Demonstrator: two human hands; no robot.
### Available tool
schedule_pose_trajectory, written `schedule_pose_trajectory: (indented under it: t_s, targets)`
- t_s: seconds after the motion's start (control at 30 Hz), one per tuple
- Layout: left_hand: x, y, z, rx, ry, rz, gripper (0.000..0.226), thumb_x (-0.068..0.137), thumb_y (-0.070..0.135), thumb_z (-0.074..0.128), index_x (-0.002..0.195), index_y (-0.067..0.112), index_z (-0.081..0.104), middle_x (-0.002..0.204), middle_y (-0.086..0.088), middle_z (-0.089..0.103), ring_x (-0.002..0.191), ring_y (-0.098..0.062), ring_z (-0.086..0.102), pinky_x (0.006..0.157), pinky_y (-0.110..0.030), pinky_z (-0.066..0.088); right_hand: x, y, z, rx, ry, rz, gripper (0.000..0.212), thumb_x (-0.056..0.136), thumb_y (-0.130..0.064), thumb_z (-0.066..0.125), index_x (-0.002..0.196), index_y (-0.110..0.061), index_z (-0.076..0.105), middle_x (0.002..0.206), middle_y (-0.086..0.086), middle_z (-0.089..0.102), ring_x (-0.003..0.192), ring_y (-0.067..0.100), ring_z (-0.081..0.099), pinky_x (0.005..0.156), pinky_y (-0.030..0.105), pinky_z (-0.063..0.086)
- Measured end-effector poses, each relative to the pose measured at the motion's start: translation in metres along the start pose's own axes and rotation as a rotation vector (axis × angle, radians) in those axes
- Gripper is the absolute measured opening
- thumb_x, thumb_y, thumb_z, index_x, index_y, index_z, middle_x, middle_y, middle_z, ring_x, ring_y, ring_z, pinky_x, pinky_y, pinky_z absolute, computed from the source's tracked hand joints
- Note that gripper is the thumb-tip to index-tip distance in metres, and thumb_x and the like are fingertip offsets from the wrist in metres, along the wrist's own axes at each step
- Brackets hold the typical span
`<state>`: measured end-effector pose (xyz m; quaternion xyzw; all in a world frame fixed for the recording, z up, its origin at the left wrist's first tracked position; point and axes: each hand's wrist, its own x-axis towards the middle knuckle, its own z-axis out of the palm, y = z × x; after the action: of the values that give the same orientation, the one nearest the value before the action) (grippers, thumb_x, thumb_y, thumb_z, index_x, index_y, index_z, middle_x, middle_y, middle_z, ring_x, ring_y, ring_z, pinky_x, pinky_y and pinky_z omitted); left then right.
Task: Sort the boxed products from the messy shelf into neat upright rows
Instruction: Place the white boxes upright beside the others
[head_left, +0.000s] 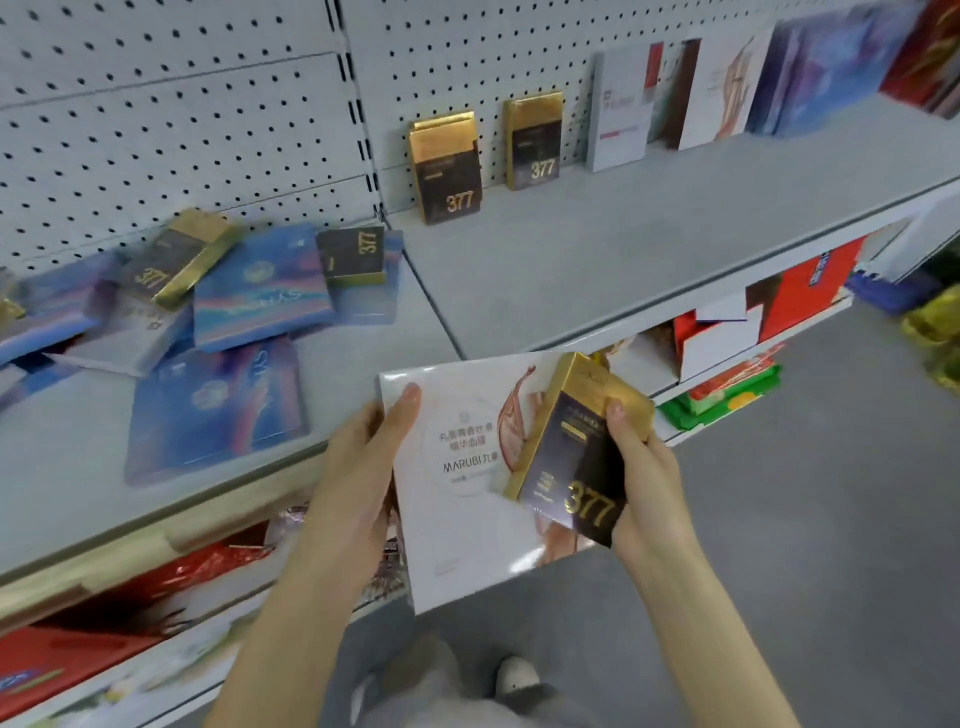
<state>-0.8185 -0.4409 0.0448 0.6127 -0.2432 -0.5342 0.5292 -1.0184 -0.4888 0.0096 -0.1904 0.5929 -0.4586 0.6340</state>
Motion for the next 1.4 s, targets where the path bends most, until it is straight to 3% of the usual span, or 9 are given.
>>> schedule_pose_trajectory:
  t_s: [0.23,0.33,0.47,0.63,0.73,0.8,0.93,1.2,1.4]
  targets:
    - [0.049,0.003,0.047,0.027,0.067,0.022,0.037,0.075,0.046,0.066,0.108,0.031,0.063,0.1,0.006,0.075,0.09,-0.017,0.071,0.074,-0.036,0.057,0.075,-0.074,0.029,0.06,-0.033,-0.025,0.018,0.087,-0.046,0.067,0.095,-0.03,0.063,0.069,-0.008,0.074,0.058,0.013,0.071,0.046,0.034,0.055]
    - [0.086,0.006,0.055,-0.027,0.178,0.071,0.032,0.079,0.048,0.063,0.106,0.03,0.065,0.094,0.006,0.076,0.082,-0.018,0.073,0.062,-0.03,0.057,0.107,-0.09,0.052,0.086,-0.114,0.019,0.018,0.089,-0.036,0.067,0.096,-0.02,0.064,0.065,-0.003,0.073,0.055,0.016,0.071,0.044,0.03,0.053]
    - [0.141,0.019,0.062,-0.069,0.258,0.155,0.017,0.09,0.041,0.059,0.104,0.033,0.064,0.089,0.016,0.074,0.077,-0.004,0.071,0.053,-0.013,0.052,0.158,-0.107,0.057,0.158,-0.144,0.139,0.02,0.095,-0.021,0.059,0.111,-0.01,0.061,0.084,0.007,0.075,0.074,0.023,0.074,0.061,0.035,0.058]
    - [0.208,0.027,0.073,-0.129,0.283,0.15,0.038,0.084,0.05,0.061,0.116,0.031,0.064,0.097,0.018,0.073,0.088,-0.002,0.07,0.06,-0.014,0.053,0.224,-0.143,0.039,0.185,-0.034,0.164,0.016,0.097,-0.012,0.053,0.111,-0.009,0.059,0.098,0.011,0.072,0.093,0.024,0.067,0.098,0.047,0.048]
    - [0.235,0.021,0.087,-0.153,0.209,0.173,0.04,0.086,0.047,0.06,0.123,0.031,0.061,0.109,0.016,0.072,0.097,-0.003,0.068,0.076,-0.021,0.057,0.258,-0.172,0.043,0.172,-0.095,0.062,0.018,0.091,0.001,0.055,0.105,-0.006,0.061,0.106,0.012,0.072,0.1,0.023,0.068,0.093,0.035,0.053]
    - [0.25,0.014,0.099,-0.172,0.227,0.139,0.039,0.085,0.045,0.062,0.12,0.029,0.061,0.107,0.013,0.073,0.095,-0.006,0.07,0.07,-0.019,0.057,0.278,-0.19,0.053,0.122,-0.154,-0.027,0.019,0.088,0.001,0.059,0.107,-0.004,0.062,0.106,0.011,0.074,0.101,0.022,0.07,0.079,0.031,0.058]
    - [0.271,0.003,0.113,-0.187,0.32,0.068,0.028,0.087,0.04,0.063,0.112,0.027,0.065,0.1,0.01,0.075,0.089,-0.007,0.071,0.062,-0.014,0.054,0.32,-0.216,0.08,-0.03,-0.339,-0.205,0.025,0.093,-0.006,0.057,0.117,-0.001,0.062,0.116,0.012,0.069,0.104,0.024,0.067,0.092,0.037,0.053]
    - [0.271,-0.012,0.12,0.107,0.581,0.122,0.006,0.09,0.042,0.06,0.09,0.036,0.063,0.083,0.027,0.07,0.08,0.01,0.066,0.057,-0.002,0.045,0.41,-0.235,0.158,-0.379,-0.615,-0.369,0.027,0.089,0.001,0.063,0.115,-0.005,0.063,0.103,0.005,0.069,0.093,0.016,0.067,0.083,0.031,0.055]
    - [0.27,-0.012,0.126,0.239,0.659,0.103,0.019,0.085,0.055,0.059,0.089,0.037,0.063,0.084,0.026,0.071,0.079,0.006,0.067,0.061,-0.013,0.05,0.444,-0.233,0.182,-0.83,-0.564,-0.826,0.032,0.085,-0.026,0.074,0.11,-0.014,0.059,0.092,-0.009,0.064,0.078,0.004,0.06,0.07,0.022,0.049]
